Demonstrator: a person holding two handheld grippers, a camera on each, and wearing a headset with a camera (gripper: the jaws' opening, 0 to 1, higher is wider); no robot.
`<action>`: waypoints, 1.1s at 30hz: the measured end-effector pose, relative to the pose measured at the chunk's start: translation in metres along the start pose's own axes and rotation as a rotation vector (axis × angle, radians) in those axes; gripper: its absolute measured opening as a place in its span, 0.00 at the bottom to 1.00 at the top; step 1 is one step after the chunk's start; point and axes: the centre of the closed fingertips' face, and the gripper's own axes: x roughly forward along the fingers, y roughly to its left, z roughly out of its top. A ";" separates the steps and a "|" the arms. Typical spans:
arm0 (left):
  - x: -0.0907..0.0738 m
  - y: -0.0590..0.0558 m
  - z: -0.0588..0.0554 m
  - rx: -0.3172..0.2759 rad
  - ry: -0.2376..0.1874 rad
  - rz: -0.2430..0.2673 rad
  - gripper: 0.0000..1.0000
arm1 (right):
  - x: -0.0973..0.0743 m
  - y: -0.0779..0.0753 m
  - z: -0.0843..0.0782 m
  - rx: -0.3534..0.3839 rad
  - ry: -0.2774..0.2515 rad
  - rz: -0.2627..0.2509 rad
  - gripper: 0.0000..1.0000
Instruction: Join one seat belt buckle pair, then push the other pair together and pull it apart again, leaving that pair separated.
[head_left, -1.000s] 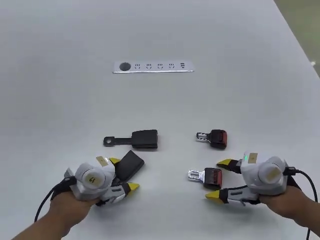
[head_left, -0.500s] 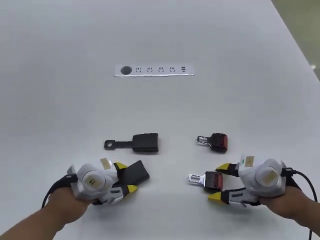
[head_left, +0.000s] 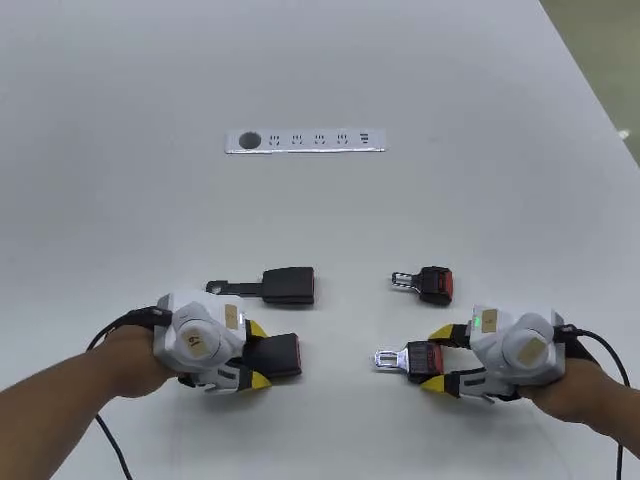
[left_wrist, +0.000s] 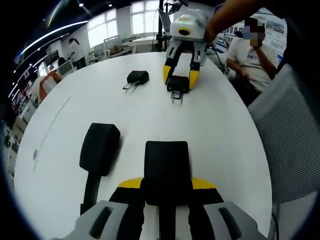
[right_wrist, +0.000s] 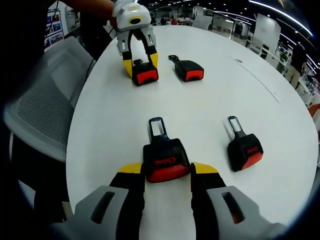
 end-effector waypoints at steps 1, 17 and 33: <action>0.000 0.000 0.001 0.014 0.008 -0.011 0.34 | 0.000 -0.001 0.000 -0.005 0.003 0.007 0.34; 0.000 0.002 -0.002 0.076 0.063 -0.061 0.34 | 0.001 0.000 -0.003 -0.029 0.047 0.056 0.33; 0.002 0.003 -0.005 0.033 0.069 -0.039 0.34 | 0.010 0.002 0.016 -0.021 0.026 0.025 0.33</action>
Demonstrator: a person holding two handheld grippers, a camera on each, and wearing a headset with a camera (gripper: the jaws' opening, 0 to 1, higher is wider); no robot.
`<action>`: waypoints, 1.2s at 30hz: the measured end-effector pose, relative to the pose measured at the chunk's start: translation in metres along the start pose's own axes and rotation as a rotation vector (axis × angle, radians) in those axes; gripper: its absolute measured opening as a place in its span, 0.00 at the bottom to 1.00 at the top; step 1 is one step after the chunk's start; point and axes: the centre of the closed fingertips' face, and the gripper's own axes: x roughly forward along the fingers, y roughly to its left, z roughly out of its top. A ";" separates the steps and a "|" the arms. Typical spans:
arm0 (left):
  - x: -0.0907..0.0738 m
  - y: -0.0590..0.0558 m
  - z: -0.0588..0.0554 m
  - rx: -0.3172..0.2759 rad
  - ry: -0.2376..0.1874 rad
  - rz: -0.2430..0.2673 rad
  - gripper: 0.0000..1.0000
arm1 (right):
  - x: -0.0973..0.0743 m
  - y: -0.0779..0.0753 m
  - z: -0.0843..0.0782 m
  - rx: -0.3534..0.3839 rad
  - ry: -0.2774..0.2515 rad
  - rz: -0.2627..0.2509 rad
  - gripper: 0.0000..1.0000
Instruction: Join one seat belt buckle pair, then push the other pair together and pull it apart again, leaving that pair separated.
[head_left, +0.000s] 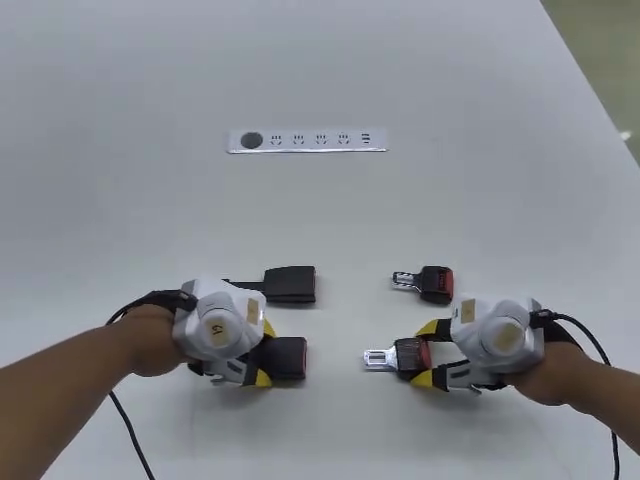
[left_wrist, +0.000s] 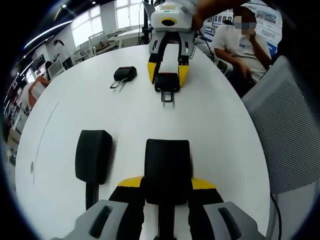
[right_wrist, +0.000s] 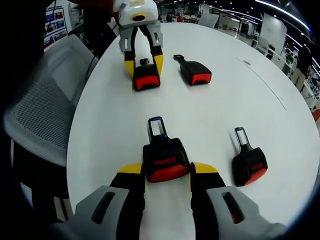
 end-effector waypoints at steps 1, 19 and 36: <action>0.000 0.000 0.000 -0.001 0.000 0.001 0.34 | 0.002 0.000 0.002 0.001 -0.004 0.003 0.33; 0.000 -0.003 0.003 -0.037 0.005 0.017 0.34 | 0.034 0.008 0.033 0.007 -0.053 0.021 0.33; -0.001 -0.003 0.005 -0.051 0.012 0.024 0.34 | 0.056 0.017 0.072 -0.037 -0.082 0.056 0.33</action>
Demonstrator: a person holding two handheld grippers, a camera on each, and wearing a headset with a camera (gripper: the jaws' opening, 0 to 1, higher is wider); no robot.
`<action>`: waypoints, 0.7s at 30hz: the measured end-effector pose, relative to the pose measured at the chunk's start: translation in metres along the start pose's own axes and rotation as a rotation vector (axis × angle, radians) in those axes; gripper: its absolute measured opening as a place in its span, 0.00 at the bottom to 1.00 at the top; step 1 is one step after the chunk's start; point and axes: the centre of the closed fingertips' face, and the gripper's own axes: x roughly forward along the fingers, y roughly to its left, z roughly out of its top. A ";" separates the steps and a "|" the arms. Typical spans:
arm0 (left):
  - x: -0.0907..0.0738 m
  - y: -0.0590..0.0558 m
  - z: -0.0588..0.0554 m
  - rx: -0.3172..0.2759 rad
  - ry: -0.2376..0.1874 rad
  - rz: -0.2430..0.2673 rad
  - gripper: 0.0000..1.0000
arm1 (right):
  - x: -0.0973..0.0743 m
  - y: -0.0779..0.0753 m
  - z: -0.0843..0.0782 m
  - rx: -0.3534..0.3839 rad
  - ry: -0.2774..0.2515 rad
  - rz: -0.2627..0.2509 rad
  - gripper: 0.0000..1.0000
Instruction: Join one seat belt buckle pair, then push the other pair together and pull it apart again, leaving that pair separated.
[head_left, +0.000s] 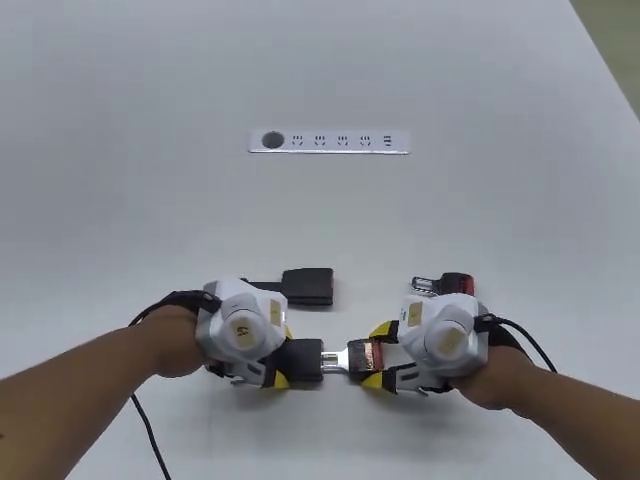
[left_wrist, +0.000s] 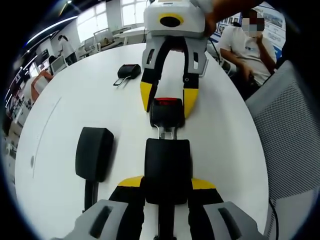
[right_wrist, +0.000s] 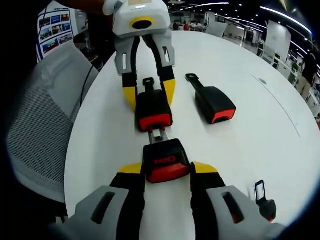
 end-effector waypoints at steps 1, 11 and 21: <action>0.000 0.000 0.000 -0.002 -0.001 0.001 0.34 | 0.001 0.002 0.002 0.003 -0.003 0.002 0.33; -0.001 0.000 0.002 0.008 0.007 0.000 0.33 | 0.000 0.001 0.002 0.006 0.006 -0.009 0.33; -0.001 0.001 0.002 0.007 0.009 -0.005 0.33 | 0.007 0.002 0.009 0.018 -0.019 -0.001 0.32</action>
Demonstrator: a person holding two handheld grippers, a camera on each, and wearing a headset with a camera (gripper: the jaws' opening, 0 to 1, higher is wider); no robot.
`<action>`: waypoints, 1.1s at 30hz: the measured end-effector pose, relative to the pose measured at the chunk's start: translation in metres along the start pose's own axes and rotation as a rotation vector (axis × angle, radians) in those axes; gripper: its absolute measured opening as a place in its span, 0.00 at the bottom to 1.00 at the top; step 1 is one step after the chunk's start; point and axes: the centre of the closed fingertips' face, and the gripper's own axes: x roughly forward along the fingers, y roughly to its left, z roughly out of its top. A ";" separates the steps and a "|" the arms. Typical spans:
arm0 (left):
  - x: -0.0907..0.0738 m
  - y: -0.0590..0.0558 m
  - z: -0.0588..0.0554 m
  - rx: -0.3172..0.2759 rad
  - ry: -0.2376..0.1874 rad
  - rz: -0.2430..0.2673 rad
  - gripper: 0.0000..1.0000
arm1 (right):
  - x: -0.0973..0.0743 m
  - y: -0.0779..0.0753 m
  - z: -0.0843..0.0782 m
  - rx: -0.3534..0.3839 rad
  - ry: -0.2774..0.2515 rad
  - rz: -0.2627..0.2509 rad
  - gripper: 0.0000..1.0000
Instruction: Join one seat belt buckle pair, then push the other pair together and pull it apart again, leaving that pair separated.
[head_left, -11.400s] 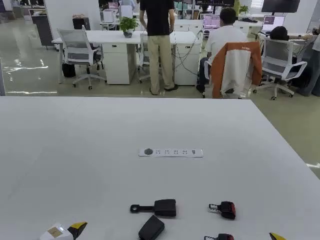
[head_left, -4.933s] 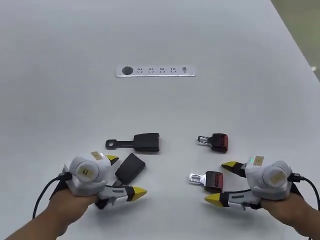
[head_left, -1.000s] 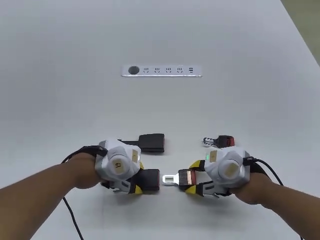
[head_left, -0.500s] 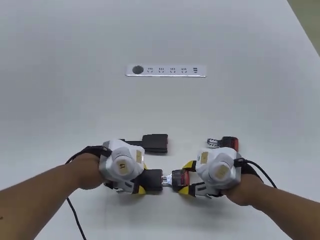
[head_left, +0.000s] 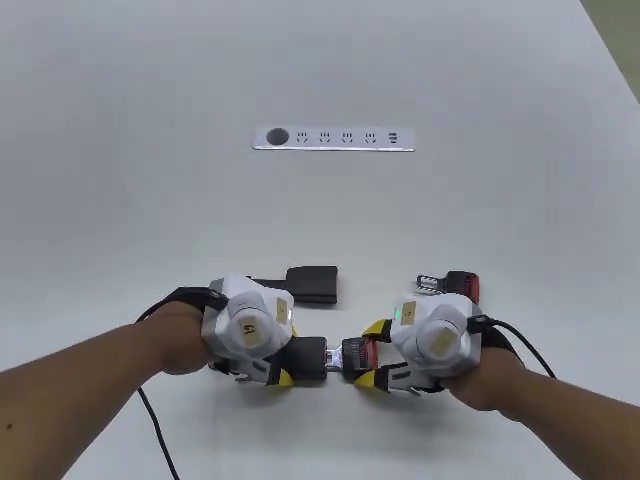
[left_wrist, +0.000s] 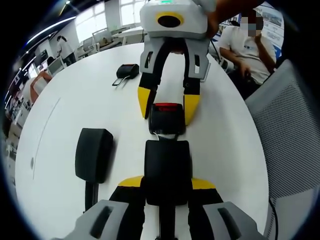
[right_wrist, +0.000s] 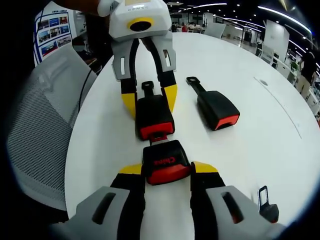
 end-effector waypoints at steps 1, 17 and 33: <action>0.000 0.000 0.000 -0.001 0.002 -0.001 0.33 | 0.001 0.002 0.003 0.008 -0.008 0.001 0.32; 0.003 0.001 -0.003 -0.002 -0.001 -0.001 0.33 | 0.008 0.004 0.003 0.007 -0.007 -0.008 0.32; 0.002 0.001 -0.001 0.001 -0.026 0.001 0.33 | 0.002 0.005 0.006 -0.035 -0.071 0.015 0.32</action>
